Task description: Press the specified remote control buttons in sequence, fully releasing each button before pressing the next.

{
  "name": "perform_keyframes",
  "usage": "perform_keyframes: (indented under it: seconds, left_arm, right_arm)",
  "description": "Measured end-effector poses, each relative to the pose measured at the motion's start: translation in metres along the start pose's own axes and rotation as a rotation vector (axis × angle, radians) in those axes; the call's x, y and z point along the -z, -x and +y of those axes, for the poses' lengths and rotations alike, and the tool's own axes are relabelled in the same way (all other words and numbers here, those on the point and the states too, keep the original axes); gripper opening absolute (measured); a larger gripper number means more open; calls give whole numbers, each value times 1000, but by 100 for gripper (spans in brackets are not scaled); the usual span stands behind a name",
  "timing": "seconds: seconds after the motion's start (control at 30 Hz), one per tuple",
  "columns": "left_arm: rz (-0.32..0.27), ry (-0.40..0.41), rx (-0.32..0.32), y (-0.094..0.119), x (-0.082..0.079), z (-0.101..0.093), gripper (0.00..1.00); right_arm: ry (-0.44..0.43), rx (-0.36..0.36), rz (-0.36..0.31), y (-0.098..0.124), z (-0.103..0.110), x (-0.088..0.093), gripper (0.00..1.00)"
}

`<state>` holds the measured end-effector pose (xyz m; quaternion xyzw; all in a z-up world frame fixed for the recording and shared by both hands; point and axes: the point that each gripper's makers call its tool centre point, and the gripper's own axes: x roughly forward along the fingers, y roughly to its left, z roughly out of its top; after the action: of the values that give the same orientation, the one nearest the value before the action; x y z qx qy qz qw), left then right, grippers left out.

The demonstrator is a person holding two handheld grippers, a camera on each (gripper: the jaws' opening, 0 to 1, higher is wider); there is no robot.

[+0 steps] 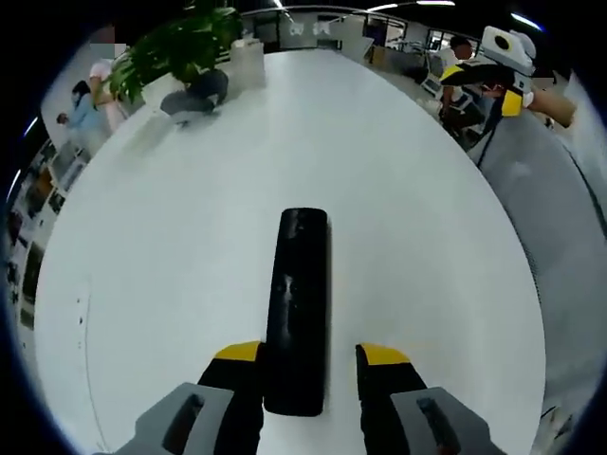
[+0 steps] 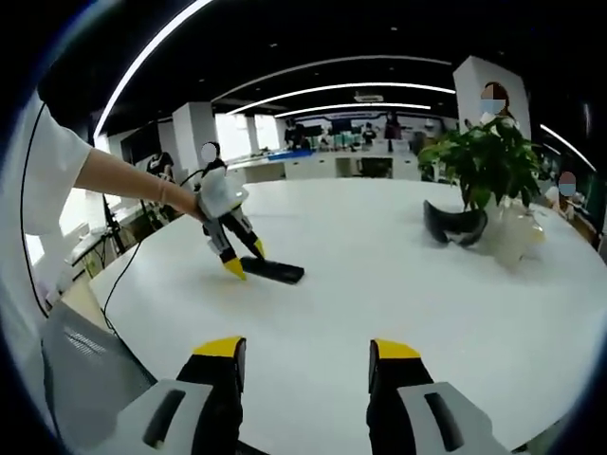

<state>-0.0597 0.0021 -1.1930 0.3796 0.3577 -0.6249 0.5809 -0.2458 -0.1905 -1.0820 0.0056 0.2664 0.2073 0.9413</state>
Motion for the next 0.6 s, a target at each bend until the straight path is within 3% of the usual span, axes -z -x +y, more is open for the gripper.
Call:
perform_keyframes:
  seconds: [0.07,0.6]
  left_arm:
    - [14,-24,-18,2,3,3,25]
    - [-49,34,-44,2,4,-17,24]
  right_arm:
    - [-3,4,3,0,-1,1,49]
    - [21,-22,29,-3,4,4,46]
